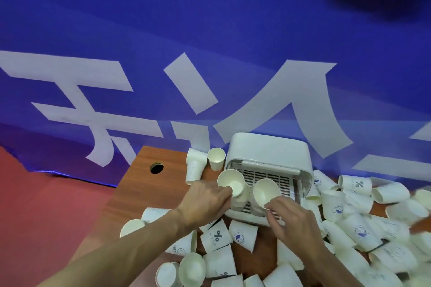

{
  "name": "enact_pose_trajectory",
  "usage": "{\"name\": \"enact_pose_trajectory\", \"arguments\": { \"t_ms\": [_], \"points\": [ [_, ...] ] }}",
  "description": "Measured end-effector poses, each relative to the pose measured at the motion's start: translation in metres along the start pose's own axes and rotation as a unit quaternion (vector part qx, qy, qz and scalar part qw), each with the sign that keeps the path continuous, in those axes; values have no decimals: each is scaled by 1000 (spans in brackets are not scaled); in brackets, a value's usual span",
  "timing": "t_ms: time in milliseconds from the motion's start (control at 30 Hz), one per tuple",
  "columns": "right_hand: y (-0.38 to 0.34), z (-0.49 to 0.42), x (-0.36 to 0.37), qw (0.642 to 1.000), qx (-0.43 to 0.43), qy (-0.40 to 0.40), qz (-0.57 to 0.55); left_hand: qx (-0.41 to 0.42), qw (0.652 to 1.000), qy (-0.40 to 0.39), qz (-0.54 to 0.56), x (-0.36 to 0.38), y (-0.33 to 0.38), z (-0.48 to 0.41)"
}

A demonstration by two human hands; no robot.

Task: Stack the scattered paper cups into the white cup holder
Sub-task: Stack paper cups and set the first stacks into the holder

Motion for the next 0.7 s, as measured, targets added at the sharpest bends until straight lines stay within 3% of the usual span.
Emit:
{"name": "enact_pose_trajectory", "arguments": {
  "t_ms": [300, 700],
  "points": [
    [30, 4, 8, 999, 34, -9, -15, 4, 1000, -15, 13, 21, 13, -20],
    [48, -3, 37, 996, 78, -48, -15, 41, 993, -109, 12, 66, 15, -26]
  ]
}}
Point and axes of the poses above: each hand's wrist, its own z-axis away from the middle knuckle, its own x-axis out of the palm, y = z × x, the point moved 2 cm from there along -z, towards the middle knuckle, and after that the axes turned 11 degrees about -z, right-handed, at the moved point
